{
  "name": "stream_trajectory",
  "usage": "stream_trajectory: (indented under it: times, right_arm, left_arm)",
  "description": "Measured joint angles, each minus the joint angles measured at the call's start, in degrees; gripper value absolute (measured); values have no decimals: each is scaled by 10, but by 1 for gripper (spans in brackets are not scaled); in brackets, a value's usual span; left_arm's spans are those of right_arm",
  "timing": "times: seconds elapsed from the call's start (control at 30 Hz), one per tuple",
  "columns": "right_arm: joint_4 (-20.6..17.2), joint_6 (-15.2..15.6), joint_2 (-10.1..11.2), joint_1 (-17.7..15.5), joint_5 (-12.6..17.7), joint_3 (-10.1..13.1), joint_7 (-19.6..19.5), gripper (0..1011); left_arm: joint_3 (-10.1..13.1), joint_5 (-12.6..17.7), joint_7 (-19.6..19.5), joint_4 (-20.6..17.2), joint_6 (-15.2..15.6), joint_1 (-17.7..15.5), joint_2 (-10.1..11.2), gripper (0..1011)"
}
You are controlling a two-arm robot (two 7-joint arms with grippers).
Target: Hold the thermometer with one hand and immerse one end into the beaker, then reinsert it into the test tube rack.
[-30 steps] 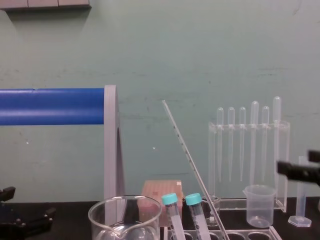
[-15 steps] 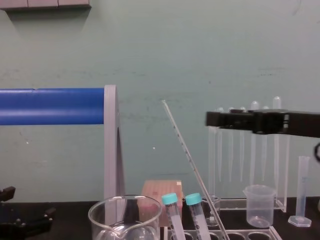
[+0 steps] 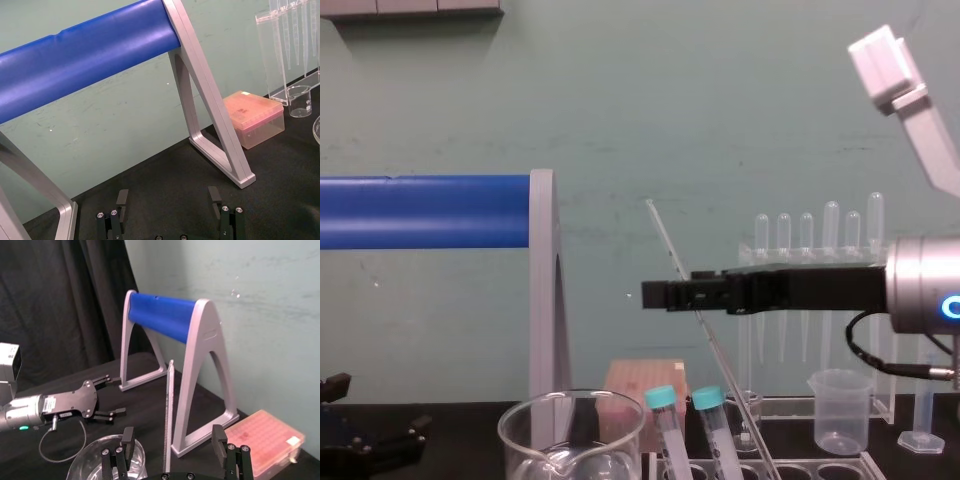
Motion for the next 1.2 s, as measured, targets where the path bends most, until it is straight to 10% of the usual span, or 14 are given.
stream_trajectory:
  times: [1.2]
  right_arm:
    - [-20,14,16,8,-8,-20,-1,1000]
  left_arm:
    - [0,0,0,0,0,0,0,1008]
